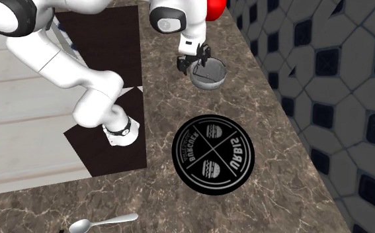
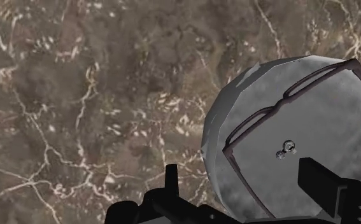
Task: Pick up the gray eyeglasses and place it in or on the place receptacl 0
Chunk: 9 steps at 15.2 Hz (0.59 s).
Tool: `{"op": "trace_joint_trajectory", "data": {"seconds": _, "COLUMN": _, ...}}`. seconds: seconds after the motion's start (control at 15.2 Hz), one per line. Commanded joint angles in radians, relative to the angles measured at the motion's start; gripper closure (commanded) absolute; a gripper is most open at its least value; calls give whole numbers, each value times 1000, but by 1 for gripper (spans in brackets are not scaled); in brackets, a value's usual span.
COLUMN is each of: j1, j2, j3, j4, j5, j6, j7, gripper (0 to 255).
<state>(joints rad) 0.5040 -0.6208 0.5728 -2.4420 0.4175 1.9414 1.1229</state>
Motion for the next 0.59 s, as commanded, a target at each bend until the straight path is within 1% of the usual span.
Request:
{"op": "trace_joint_trajectory", "data": {"seconds": 0.0, "j1": -2, "j2": -17, "j3": -25, "j4": 44, "j5": -13, "j6": -64, "j7": 0, "gripper": 0}}
{"op": "trace_joint_trajectory", "data": {"seconds": 0.07, "j1": -4, "j2": -22, "j3": -34, "j4": 66, "j5": -19, "j6": -91, "j7": 1, "gripper": 0}}
{"op": "trace_joint_trajectory", "data": {"seconds": 0.53, "j1": -4, "j2": -22, "j3": -34, "j4": 66, "j5": -19, "j6": -91, "j7": 1, "gripper": 0}}
